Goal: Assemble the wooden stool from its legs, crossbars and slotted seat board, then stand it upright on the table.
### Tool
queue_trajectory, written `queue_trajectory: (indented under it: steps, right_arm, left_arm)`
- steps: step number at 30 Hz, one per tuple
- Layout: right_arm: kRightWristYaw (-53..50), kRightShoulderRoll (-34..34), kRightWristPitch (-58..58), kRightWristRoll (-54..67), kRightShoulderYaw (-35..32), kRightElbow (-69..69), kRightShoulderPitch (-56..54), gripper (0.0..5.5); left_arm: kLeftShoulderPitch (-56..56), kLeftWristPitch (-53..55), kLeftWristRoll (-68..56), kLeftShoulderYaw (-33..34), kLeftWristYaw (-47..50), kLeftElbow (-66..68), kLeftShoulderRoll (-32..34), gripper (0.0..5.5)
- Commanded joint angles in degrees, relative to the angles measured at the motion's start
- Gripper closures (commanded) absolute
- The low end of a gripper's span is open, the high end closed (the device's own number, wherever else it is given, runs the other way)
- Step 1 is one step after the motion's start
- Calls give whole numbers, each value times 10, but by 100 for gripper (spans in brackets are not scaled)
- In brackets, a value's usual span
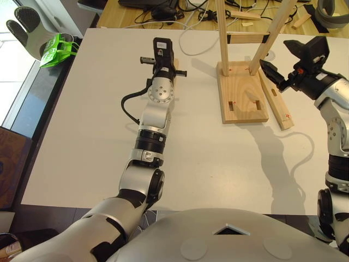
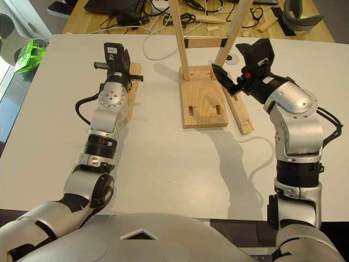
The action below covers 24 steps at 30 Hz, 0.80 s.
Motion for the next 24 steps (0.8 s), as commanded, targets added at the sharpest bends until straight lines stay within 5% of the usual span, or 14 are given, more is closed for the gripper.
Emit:
queue_trajectory:
  steps: [1,15,24]
  right_arm:
    - [1,-1,2,-3,1,0,-5,167]
    - [-4,3,-1,-5,3,4,-12,167]
    - [-8,7,10,2,-4,7,-21,167]
  left_arm:
    - [6,30,-7,-1,-13,13,-6,509]
    - [14,132,-24,-1,-57,16,-15,509]
    - [4,40,-25,5,-45,57,-28,509]
